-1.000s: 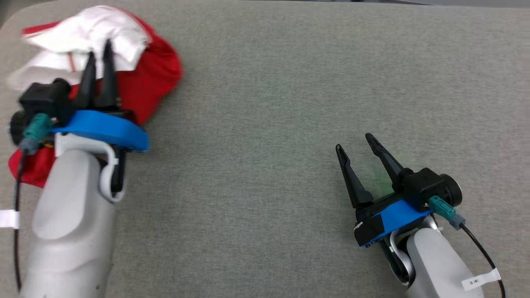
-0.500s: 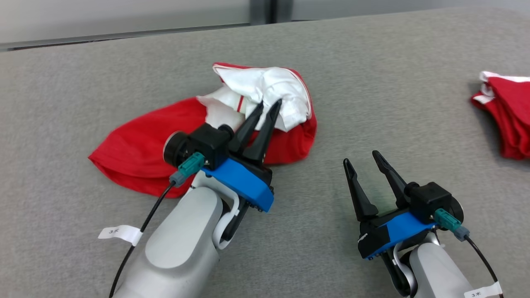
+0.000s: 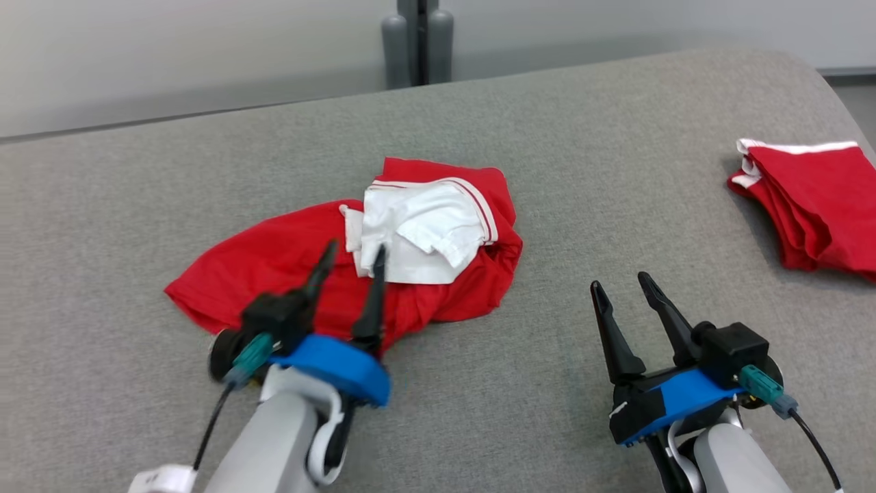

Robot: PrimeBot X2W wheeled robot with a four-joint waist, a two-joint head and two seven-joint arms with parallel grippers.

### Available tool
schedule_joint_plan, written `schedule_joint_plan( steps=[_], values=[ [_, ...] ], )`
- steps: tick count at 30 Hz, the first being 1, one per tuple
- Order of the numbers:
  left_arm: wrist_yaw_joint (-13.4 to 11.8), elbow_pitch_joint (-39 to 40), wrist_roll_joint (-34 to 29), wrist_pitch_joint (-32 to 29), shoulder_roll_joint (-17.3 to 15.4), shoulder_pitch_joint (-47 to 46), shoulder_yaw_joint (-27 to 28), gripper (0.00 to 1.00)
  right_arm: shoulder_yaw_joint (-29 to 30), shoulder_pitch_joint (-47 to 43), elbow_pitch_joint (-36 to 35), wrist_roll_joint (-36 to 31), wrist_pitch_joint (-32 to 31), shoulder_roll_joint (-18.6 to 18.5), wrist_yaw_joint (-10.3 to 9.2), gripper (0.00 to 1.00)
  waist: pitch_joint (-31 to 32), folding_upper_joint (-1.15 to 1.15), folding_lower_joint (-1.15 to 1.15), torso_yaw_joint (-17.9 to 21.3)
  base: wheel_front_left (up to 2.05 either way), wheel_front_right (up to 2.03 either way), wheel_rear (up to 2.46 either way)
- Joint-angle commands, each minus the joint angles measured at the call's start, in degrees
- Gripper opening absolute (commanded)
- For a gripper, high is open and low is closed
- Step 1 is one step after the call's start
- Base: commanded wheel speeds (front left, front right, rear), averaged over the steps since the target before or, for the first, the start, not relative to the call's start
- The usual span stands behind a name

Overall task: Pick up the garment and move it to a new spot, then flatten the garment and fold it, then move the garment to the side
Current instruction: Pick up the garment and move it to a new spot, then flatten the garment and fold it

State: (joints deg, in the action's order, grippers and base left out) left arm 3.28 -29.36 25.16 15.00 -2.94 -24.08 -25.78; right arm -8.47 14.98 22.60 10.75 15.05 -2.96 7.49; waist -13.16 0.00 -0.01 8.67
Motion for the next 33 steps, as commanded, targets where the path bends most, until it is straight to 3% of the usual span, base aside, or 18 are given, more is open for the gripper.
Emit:
schedule_joint_plan(
  steps=[1,7,15,25,33],
  values=[
    [-0.98,0.83,-1.18,0.26,-0.58,2.64,2.81,1.0,0.64,-0.94,-0.19,0.55,0.17,0.02,0.0,1.0,0.65,0.0,0.01,-0.71,0.0,0.0,0.0],
    [-2.43,3.86,-5.2,0.2,-1.57,12.02,12.46,1.0,2.04,-2.3,0.28,0.49,0.18,0.01,0.0,1.0,3.18,0.0,0.01,-3.49,0.0,0.0,0.0],
    [-1.75,6.87,-10.3,0.21,-0.75,20.66,20.51,1.0,3.8,-5.39,1.82,-0.26,0.17,0.0,-0.01,1.0,7.05,0.0,0.01,-5.95,0.0,0.0,0.0],
    [-0.26,7.74,-11.57,0.22,0.02,26.79,23.17,1.0,3.78,-8.73,3.27,-0.18,0.17,0.01,0.0,1.0,10.42,0.0,0.01,-6.17,0.0,0.0,0.0],
    [-0.8,8.01,-10.13,0.22,0.06,26.29,20.99,1.0,2.83,-7.94,3.02,0.13,0.18,0.01,0.0,1.0,9.97,0.0,0.01,-6.51,0.0,0.0,0.0]
  ],
)
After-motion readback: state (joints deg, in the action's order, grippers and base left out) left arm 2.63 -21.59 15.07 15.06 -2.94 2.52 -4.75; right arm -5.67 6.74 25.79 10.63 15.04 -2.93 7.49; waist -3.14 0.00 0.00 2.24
